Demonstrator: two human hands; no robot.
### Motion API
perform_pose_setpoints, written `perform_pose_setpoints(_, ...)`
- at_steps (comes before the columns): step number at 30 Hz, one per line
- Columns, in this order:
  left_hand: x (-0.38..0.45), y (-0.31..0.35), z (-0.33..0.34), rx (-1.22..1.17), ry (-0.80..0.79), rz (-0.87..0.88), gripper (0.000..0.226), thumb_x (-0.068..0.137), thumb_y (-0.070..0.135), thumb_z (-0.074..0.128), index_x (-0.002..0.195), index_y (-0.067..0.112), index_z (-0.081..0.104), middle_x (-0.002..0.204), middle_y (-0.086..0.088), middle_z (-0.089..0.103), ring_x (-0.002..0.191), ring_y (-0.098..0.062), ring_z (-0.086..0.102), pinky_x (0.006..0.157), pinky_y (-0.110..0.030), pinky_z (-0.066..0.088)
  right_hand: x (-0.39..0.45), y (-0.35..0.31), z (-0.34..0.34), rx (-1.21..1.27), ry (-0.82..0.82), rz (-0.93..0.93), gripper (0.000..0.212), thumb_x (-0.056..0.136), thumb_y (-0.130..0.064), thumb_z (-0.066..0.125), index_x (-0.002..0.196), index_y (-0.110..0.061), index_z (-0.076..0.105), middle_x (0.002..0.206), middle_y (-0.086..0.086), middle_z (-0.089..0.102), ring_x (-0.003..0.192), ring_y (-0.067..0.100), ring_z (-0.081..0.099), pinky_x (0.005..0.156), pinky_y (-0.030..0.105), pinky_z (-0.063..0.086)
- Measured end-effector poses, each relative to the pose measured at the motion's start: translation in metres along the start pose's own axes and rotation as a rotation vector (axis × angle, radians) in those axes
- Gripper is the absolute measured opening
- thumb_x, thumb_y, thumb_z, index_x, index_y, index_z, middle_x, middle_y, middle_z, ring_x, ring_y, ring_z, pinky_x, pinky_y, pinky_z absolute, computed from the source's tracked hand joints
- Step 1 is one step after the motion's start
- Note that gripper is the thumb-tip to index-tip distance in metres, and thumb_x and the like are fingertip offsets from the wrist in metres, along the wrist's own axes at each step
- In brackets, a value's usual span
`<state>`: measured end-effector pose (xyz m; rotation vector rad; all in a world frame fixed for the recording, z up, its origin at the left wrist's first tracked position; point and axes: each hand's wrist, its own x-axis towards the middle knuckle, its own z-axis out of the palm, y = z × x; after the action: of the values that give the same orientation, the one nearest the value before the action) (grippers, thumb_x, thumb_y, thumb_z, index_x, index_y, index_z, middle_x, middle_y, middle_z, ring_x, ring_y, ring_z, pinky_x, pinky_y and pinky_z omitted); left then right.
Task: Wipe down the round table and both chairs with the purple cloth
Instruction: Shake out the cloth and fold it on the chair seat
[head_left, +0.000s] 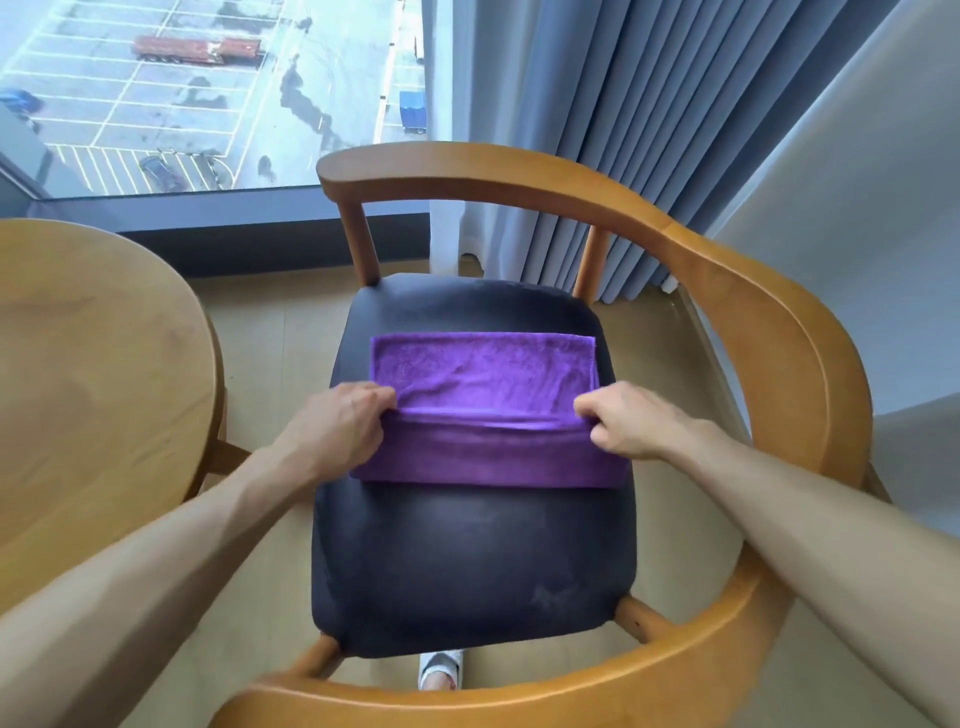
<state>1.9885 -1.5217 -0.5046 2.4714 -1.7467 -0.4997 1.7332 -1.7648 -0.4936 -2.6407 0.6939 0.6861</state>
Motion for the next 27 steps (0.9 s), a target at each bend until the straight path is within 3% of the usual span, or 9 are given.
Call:
perform_pose_setpoints(5,0.068,-0.011,-0.011,0.173,0.090,-0.101,0.019,0.090,0.004,0.046,0.101,0.014,0.059,0.099,-0.007,0.064,0.098,-0.034,0.064,0.070,-0.040,0.047,0.053,0.008,-0.032,-0.101,0.240,0.076,0.021,0.088,-0.002,0.044,0.096,-0.016,0.057,0.097,0.004,0.059,0.093,0.032,0.060,0.070,0.034,0.042)
perform_pose_setpoints(8,0.102,-0.019,-0.005,0.237,0.064,-0.153,0.021,0.087,0.001,0.048,0.100,0.015,0.058,0.100,-0.006,0.064,0.102,-0.033,0.062,0.075,-0.040,0.045,0.084,0.009,-0.040,-0.200,0.233,0.110,0.031,0.089,0.003,0.041,0.106,-0.014,0.060,0.106,0.007,0.061,0.103,0.032,0.060,0.079,0.039,0.048)
perform_pose_setpoints(15,0.141,-0.039,0.022,0.290,-0.009,-0.238,0.028,0.083,0.005,0.053,0.107,0.019,0.053,0.108,-0.004,0.061,0.108,-0.028,0.056,0.085,-0.040,0.041,0.129,0.016,-0.030,-0.287,0.249,0.208,0.030,0.091,0.002,0.043,0.113,-0.016,0.054,0.114,0.008,0.059,0.112,0.029,0.053,0.091,0.040,0.043)
perform_pose_setpoints(17,0.141,-0.040,0.031,0.308,0.050,-0.189,0.042,0.081,0.011,0.054,0.122,0.018,0.051,0.123,-0.005,0.057,0.119,-0.028,0.051,0.097,-0.040,0.039,0.130,0.017,-0.016,-0.266,0.350,0.239,0.043,0.092,-0.001,0.048,0.131,-0.018,0.049,0.132,0.010,0.052,0.123,0.030,0.047,0.101,0.041,0.040)
perform_pose_setpoints(20,0.130,-0.012,0.048,0.170,0.180,-0.027,0.058,0.088,0.023,0.050,0.145,0.014,0.047,0.153,-0.009,0.045,0.143,-0.028,0.039,0.118,-0.047,0.027,0.121,-0.001,0.014,-0.185,0.466,0.059,0.058,0.095,-0.017,0.053,0.150,-0.021,0.037,0.157,0.008,0.033,0.146,0.028,0.030,0.119,0.045,0.025)
perform_pose_setpoints(23,0.116,0.005,0.073,0.149,0.166,0.113,0.063,0.099,0.050,0.035,0.154,0.020,0.036,0.163,-0.003,0.031,0.151,-0.023,0.026,0.121,-0.051,0.021,0.107,0.000,0.053,-0.204,0.438,-0.085,0.060,0.098,-0.038,0.038,0.156,-0.027,0.028,0.164,0.002,0.024,0.151,0.022,0.023,0.122,0.048,0.019)
perform_pose_setpoints(27,0.117,-0.028,0.092,0.171,0.073,0.149,0.064,0.100,0.061,0.021,0.158,0.033,0.021,0.166,0.006,0.016,0.154,-0.018,0.012,0.124,-0.051,0.013,0.106,0.036,0.083,-0.193,0.404,-0.001,0.060,0.100,-0.047,0.027,0.158,-0.032,0.015,0.165,-0.003,0.018,0.153,0.019,0.018,0.123,0.049,0.015)
